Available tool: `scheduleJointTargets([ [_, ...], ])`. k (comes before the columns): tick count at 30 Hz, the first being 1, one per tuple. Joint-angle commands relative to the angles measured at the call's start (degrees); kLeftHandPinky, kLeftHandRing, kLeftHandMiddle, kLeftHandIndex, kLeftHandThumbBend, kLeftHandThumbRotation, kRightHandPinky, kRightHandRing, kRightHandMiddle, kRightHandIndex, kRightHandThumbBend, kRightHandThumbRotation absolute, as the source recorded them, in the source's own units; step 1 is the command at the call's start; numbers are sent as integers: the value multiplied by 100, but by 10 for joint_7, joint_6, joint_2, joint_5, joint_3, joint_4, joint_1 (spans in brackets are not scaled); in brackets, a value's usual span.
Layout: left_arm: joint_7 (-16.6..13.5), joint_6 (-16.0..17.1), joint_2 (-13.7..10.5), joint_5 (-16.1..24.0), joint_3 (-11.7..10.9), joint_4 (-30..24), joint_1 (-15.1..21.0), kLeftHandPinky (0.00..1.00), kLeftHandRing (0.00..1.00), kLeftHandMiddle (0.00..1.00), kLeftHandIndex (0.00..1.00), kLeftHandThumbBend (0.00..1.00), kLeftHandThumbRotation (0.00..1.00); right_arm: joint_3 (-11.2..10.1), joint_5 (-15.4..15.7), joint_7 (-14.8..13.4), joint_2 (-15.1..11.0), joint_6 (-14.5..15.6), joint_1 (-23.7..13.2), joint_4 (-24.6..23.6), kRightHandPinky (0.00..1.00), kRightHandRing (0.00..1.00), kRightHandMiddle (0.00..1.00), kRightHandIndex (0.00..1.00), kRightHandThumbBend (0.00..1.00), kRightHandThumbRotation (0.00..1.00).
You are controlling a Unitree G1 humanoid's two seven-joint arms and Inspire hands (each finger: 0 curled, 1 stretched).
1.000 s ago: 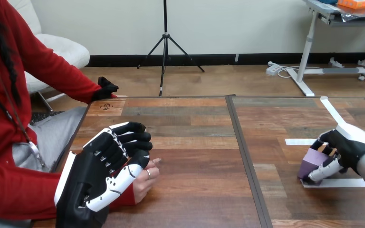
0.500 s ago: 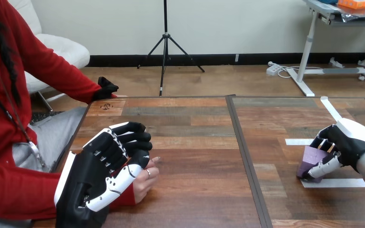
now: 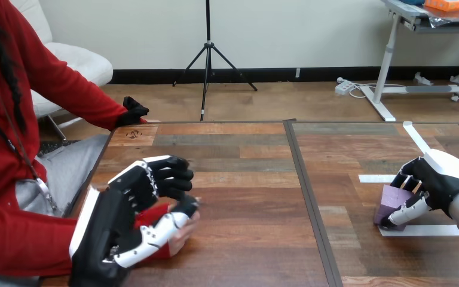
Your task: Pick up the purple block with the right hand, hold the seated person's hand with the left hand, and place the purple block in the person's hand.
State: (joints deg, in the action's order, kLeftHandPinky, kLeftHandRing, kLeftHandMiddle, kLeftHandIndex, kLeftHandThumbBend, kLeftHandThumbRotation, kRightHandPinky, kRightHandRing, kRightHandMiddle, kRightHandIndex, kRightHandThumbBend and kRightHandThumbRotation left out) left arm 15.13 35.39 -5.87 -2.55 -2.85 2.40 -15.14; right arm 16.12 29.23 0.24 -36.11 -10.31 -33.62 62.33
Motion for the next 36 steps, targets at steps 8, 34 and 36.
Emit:
scheduleJointTargets([
  [8,-104,-24,-90,274,-50,-48,31,60,70,73,72,69,51,1,4,-19,4,-18,-32,-7,39,47,50,47,71,0],
  [34,-189,-100,-215,474,-57,-69,47,75,83,86,88,98,66,-10,-3,-15,-2,-19,-24,-44,39,45,49,49,69,0],
  [36,-191,-107,-220,477,-54,-68,49,77,84,86,89,99,66,-12,-6,-14,-2,-20,-23,-48,39,45,49,49,69,0],
])
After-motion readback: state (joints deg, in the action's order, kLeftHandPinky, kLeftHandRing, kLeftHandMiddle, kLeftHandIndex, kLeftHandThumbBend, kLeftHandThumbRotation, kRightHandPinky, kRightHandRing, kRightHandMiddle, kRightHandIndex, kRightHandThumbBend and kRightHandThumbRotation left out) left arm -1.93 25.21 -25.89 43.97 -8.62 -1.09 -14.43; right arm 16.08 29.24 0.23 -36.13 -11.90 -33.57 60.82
